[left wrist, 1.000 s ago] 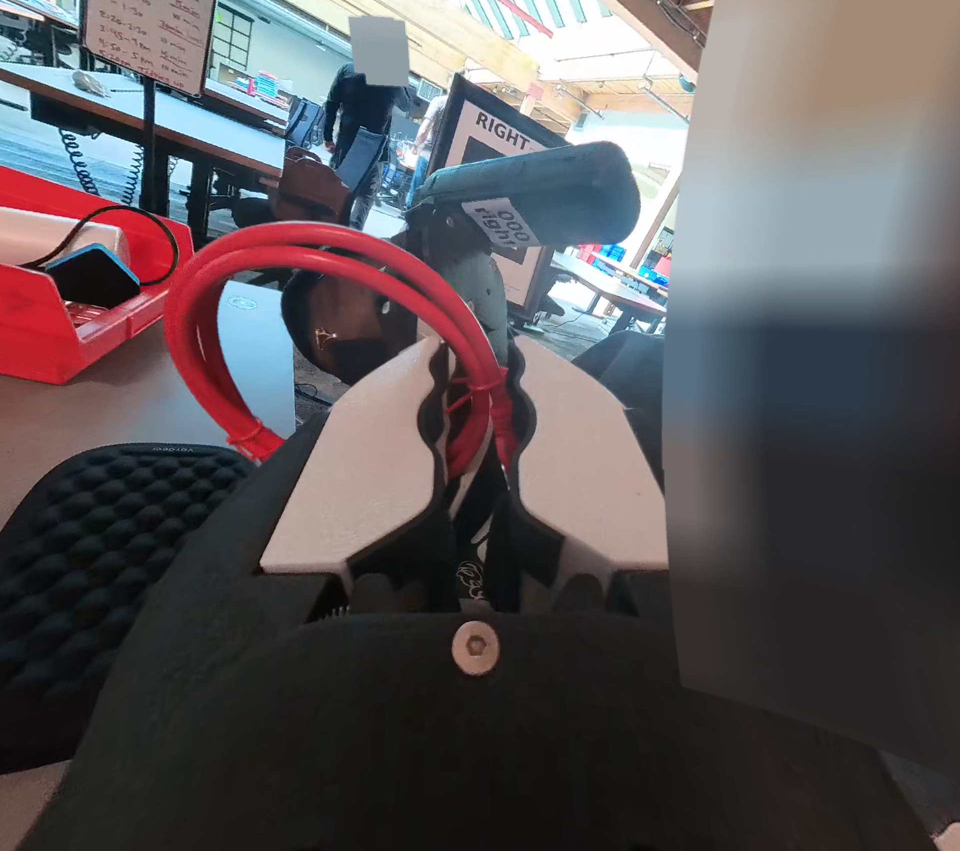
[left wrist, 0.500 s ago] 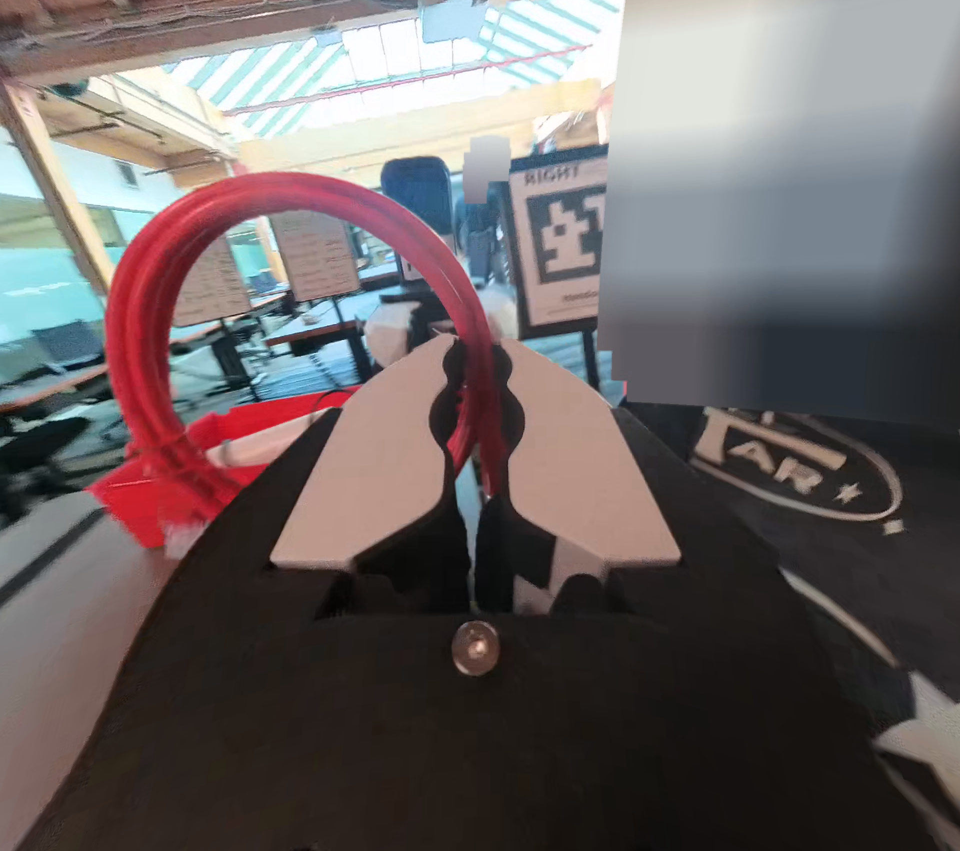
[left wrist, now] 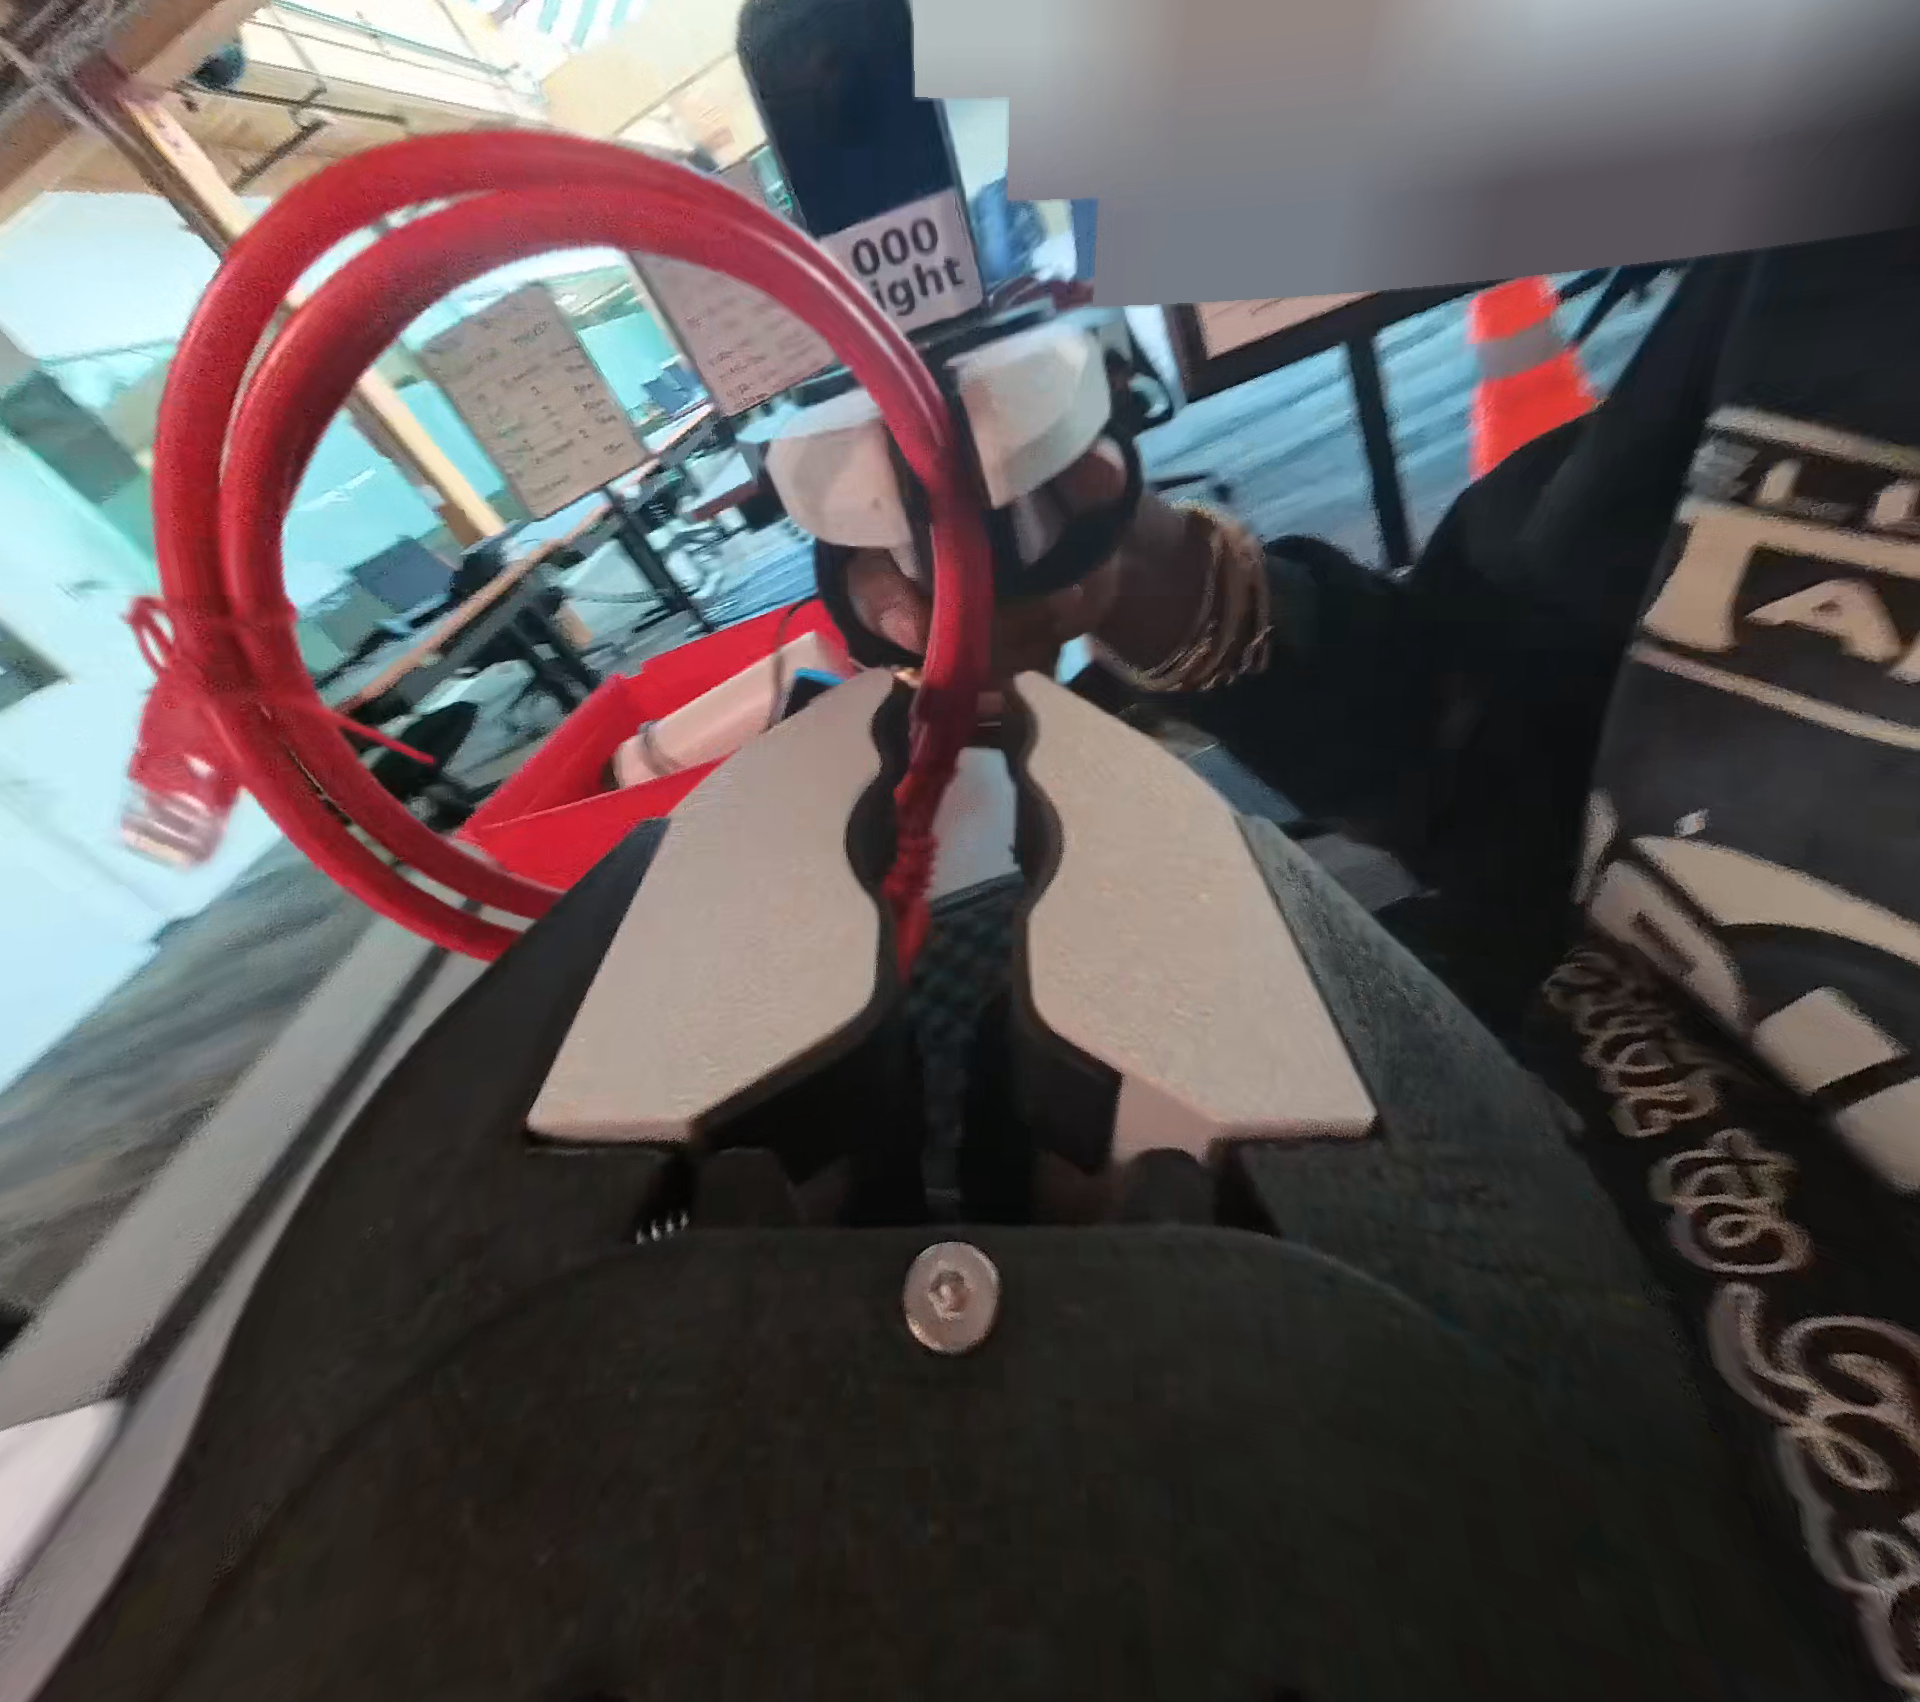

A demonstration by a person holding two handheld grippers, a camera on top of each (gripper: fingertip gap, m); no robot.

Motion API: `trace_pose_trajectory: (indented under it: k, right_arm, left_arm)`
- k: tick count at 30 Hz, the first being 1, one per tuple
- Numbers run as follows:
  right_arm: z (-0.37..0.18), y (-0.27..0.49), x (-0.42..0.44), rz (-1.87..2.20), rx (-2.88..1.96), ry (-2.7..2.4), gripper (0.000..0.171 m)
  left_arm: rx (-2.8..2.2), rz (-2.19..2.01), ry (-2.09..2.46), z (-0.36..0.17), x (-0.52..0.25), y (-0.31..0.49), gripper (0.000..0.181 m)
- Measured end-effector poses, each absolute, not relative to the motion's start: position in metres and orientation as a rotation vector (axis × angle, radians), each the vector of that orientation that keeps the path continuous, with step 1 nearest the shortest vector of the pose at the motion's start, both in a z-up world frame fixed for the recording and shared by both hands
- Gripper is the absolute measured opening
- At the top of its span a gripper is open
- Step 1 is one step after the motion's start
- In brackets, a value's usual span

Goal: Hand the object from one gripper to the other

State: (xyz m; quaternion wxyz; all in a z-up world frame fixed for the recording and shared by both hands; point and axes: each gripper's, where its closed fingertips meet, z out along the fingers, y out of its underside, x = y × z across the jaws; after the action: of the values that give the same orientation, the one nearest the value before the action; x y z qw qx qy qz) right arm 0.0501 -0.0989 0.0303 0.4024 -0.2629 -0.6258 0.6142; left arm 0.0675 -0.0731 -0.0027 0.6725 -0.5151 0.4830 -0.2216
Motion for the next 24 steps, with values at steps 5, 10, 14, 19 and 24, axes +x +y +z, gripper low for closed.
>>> trace_pose_trajectory:
  k: [5,10,14,19,24]
  right_arm:
    - [0.019,-0.092,0.046,1.117,-0.489,-1.619,0.008]
    - [0.005,-0.090,0.039,0.766,-0.371,-1.665,0.008]
    - [-0.008,-0.089,0.035,0.647,-0.350,-1.722,0.008]
    - [-0.011,-0.093,0.036,0.813,-0.461,-1.766,0.014]
    - [0.019,-0.093,0.056,1.399,-0.651,-1.670,0.031]
  left_arm:
    - [-1.162,-1.043,0.955,0.021,0.065,-0.099,0.045]
    - [-1.145,-1.143,0.739,0.042,0.058,-0.089,0.046]
    - [-1.117,-1.145,0.702,0.052,0.057,-0.095,0.041]
    - [-1.056,-0.992,0.799,0.048,0.061,-0.098,0.016]
    - [-1.068,-0.648,0.900,0.034,0.059,-0.085,0.008]
